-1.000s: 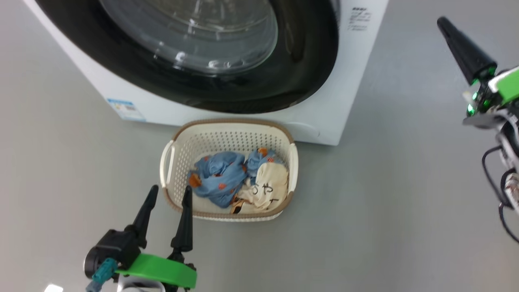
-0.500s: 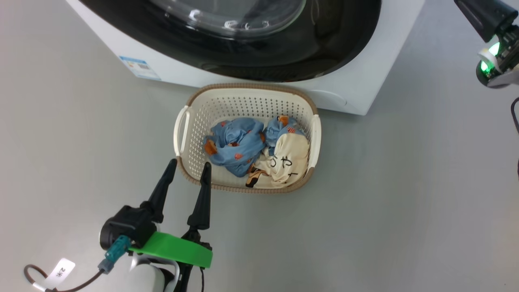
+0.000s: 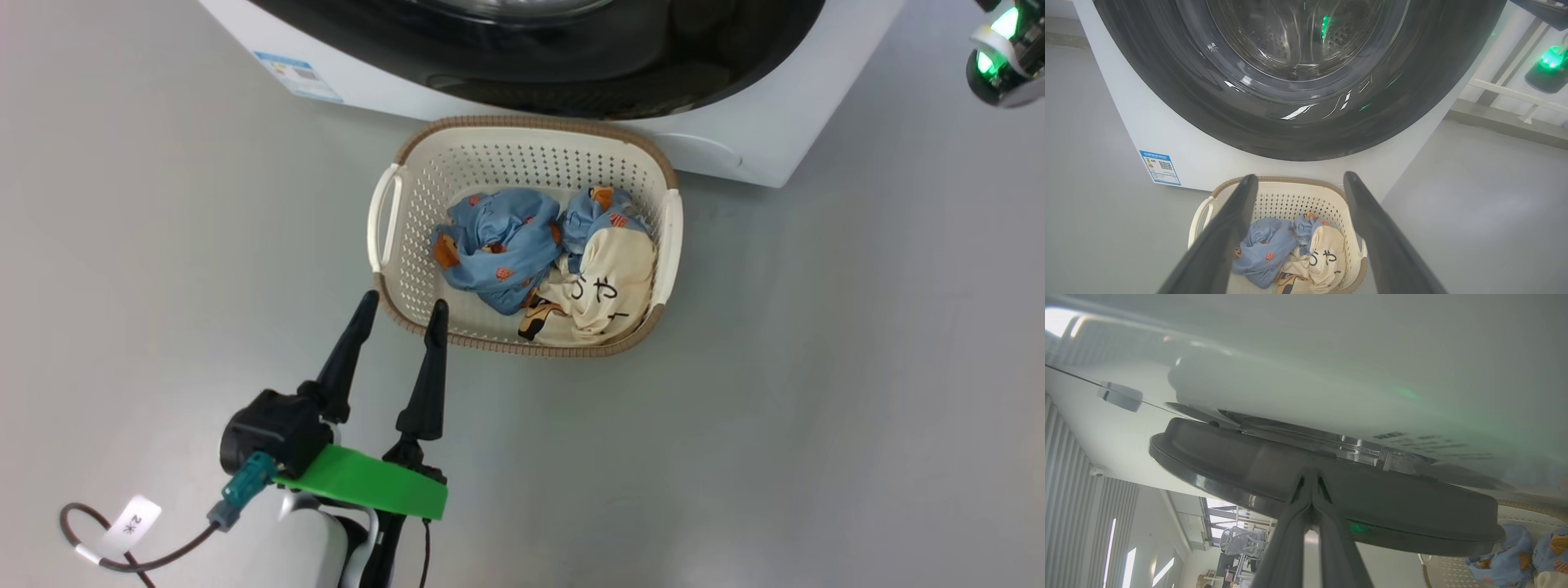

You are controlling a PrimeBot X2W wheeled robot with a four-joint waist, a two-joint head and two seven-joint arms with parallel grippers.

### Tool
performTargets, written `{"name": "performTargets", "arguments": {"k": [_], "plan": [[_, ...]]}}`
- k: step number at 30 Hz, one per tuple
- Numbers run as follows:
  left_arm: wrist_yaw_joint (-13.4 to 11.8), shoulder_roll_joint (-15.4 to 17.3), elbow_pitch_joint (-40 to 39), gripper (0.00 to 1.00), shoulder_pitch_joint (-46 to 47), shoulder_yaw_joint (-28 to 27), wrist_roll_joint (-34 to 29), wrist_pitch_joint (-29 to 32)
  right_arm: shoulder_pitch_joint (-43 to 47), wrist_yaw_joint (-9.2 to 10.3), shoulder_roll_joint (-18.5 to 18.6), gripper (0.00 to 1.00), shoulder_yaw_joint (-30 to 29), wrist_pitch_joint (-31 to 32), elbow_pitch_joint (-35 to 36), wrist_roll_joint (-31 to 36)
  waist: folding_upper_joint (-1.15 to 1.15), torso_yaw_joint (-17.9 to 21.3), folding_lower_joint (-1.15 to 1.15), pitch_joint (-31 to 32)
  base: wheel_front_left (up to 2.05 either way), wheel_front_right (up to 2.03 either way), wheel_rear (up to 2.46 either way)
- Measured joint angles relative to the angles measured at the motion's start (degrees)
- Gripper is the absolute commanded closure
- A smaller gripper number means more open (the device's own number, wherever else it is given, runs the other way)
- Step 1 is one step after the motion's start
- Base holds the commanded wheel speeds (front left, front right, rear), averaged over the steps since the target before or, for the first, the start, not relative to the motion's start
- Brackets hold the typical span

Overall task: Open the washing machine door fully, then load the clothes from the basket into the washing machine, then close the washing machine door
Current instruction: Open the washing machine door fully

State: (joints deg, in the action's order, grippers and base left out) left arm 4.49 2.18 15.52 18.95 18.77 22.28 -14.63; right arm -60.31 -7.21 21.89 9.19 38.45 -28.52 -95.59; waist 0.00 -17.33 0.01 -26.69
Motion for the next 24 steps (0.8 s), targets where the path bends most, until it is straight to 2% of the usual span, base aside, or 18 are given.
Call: {"name": "performTargets", "arguments": {"k": [14, 24], "plan": [[-0.5, -0.1, -0.5, 0.00, 1.4, 1.8, 1.6, 0.0, -3.9, -0.01, -0.3, 1.00, 0.5, 0.9, -0.3, 3.5, 0.00, -2.6, 0.00, -2.8, 0.00, 0.00, 0.00], [-1.0, -0.1, -0.5, 0.00, 1.4, 2.5, 1.9, 0.0, -3.6, 0.01, -0.8, 1.00, 2.0, 3.4, -0.8, 3.9, 0.00, -2.9, 0.00, -1.0, 0.00, 0.00, 0.00]]}}
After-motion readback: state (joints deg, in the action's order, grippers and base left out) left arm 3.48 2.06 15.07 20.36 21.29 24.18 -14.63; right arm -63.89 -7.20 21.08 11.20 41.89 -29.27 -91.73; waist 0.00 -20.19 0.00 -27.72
